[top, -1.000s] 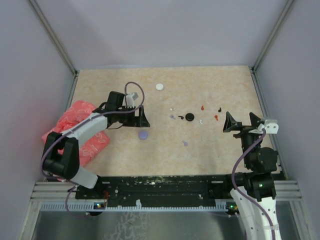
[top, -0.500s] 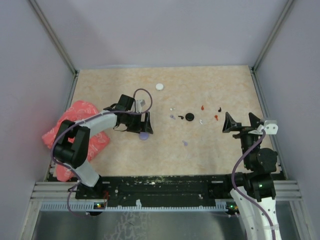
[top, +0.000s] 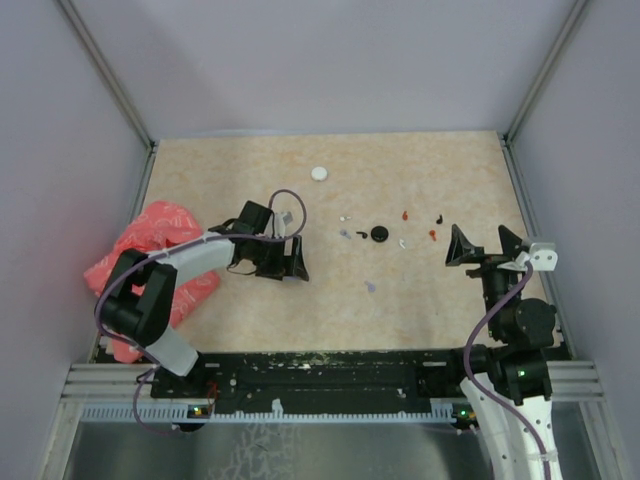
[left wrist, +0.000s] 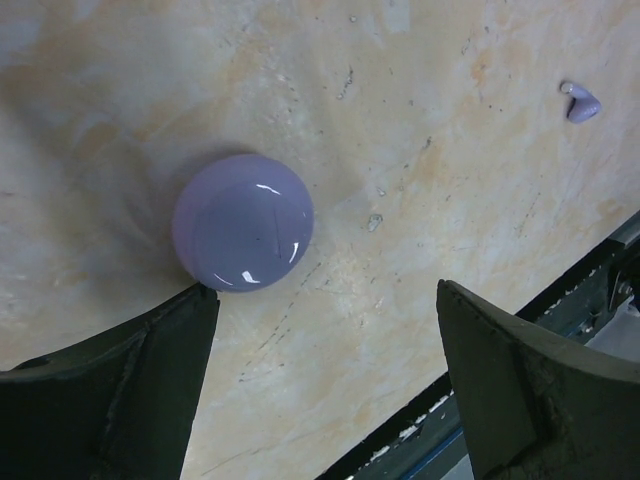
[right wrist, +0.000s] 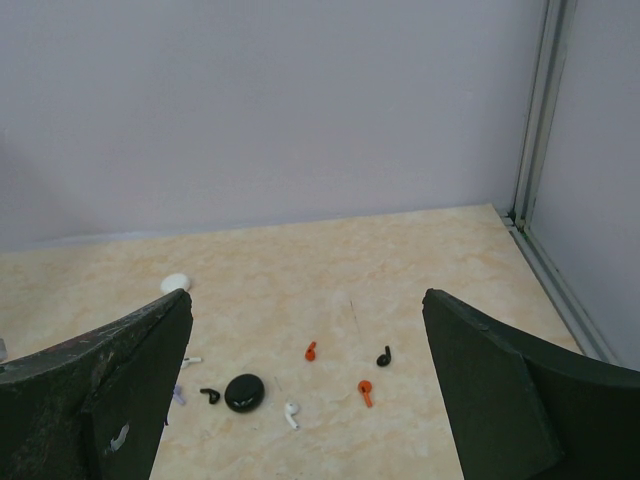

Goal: Insert the wireless bluetooth earbuds into the charging case
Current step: Pick up the charging case at the center of the board.

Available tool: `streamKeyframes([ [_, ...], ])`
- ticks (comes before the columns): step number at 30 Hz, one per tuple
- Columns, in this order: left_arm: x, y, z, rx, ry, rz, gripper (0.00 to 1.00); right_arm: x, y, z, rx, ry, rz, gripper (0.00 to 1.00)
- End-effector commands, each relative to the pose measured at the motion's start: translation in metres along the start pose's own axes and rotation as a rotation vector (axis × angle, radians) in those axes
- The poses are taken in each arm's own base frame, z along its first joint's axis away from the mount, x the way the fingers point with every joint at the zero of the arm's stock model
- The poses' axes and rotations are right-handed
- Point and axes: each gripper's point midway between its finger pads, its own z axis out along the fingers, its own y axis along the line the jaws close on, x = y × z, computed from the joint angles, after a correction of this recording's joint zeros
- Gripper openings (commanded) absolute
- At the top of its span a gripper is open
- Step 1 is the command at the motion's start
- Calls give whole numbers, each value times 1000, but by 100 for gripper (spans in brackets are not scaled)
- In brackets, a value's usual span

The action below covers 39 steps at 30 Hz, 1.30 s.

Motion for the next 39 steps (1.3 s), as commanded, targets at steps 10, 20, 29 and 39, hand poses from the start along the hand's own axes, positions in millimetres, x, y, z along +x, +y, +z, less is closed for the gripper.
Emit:
streamKeyframes([
  [10,-27,-53,23,103,-78,80,93,-19,5,-2,-22,-68,13,98],
  [20,-25,-53,-6,-11,-139,147,93,-19,5,-2,-23,-68,12,98],
  [29,-37,0,-5,-317,-149,225,89,-19,4,-3,-19,-69,12,98],
  [39,-38,13,15,-414,-123,255,83,-19,4,-2,-20,-70,12,98],
])
